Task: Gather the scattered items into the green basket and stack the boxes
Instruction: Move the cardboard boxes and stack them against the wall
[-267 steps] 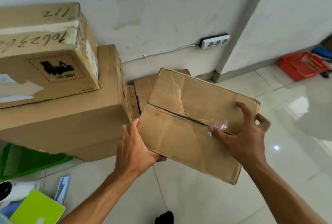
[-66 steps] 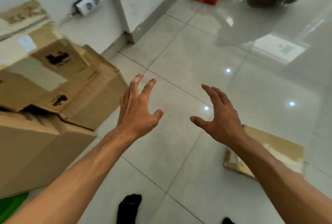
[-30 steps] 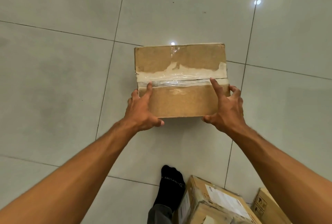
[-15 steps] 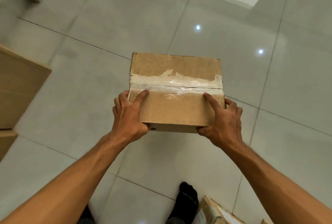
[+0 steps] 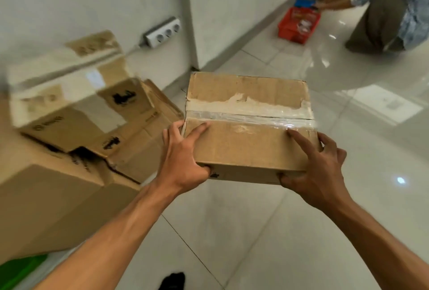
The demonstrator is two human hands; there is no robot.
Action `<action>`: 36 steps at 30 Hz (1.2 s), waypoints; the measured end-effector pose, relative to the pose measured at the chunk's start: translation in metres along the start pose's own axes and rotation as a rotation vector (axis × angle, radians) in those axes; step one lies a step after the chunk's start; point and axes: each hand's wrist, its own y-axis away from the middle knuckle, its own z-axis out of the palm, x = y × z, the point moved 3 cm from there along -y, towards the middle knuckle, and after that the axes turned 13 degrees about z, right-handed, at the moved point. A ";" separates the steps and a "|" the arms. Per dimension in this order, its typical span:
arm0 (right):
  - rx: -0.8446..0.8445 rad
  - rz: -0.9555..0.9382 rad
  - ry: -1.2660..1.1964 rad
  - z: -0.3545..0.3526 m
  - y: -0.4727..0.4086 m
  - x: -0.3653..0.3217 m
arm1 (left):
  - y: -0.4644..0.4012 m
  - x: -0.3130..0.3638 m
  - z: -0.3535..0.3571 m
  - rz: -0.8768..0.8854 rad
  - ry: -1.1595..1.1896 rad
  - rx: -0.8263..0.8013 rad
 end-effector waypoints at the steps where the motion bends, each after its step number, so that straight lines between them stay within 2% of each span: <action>1: 0.016 -0.040 -0.009 -0.003 -0.004 -0.031 | -0.003 -0.009 -0.028 -0.007 -0.015 0.048; 7: 0.075 -0.251 -0.044 -0.028 -0.024 -0.197 | -0.025 -0.041 -0.179 -0.037 -0.119 0.293; 10: 0.088 -0.325 -0.037 -0.034 -0.029 -0.264 | -0.030 -0.054 -0.238 -0.067 -0.158 0.365; 17: 0.047 -0.476 0.002 0.003 -0.029 -0.387 | -0.009 -0.110 -0.328 -0.194 -0.243 0.477; 23: -0.010 -0.570 0.077 0.058 -0.037 -0.450 | 0.011 -0.179 -0.356 -0.322 -0.260 0.457; 25: -0.060 -0.559 0.170 0.090 -0.043 -0.464 | 0.011 -0.204 -0.349 -0.396 -0.285 0.330; 27: -0.156 -0.495 0.284 0.127 -0.047 -0.470 | 0.011 -0.223 -0.332 -0.439 -0.197 0.214; 29: -0.179 -0.431 0.316 0.153 -0.052 -0.471 | 0.008 -0.235 -0.320 -0.417 -0.117 0.246; 33: -0.127 -0.444 0.303 0.166 -0.067 -0.472 | -0.002 -0.252 -0.319 -0.380 -0.151 0.346; 36: -0.138 -0.456 0.332 0.164 -0.068 -0.470 | -0.001 -0.255 -0.318 -0.381 -0.195 0.311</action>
